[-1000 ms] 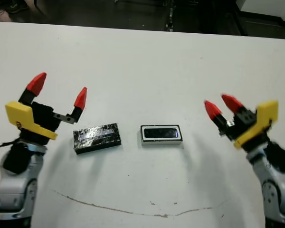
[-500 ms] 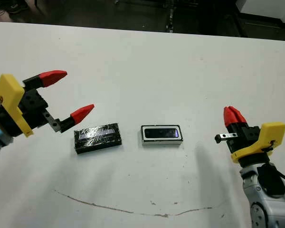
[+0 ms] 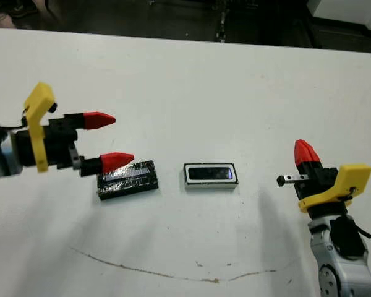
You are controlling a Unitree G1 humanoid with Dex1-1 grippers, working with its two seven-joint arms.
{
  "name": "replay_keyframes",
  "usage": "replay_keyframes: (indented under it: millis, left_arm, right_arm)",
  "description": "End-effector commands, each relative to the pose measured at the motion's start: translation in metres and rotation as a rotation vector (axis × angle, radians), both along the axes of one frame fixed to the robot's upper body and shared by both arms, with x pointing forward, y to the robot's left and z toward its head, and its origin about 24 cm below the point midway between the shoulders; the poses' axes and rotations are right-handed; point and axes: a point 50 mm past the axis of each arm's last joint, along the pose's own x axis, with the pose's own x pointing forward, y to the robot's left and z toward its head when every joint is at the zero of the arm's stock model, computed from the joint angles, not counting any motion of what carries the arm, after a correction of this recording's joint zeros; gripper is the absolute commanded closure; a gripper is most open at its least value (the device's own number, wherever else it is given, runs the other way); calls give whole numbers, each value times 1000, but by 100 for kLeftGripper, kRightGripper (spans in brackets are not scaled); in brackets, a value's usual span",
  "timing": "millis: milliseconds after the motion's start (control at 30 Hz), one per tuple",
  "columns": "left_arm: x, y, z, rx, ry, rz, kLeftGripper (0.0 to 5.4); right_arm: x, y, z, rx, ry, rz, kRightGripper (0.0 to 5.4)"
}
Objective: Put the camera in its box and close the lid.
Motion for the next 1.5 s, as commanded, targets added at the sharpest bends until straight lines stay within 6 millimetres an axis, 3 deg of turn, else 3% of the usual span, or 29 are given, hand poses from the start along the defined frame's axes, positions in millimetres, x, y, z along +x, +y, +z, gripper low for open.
replay_keyframes:
  millis: [33,600,1500]
  left_arm:
    - [5,-5,0,68,-24,-65,0]
    - [15,-29,-7,301,-59,-238,0]
    - [20,-27,-38,465,18,-256,0]
  right_arm:
    - [-1,-3,-3,-11,7,-12,539]
    - [-2,-3,-3,3,18,-14,539]
    - [-3,-3,0,-6,14,-14,539]
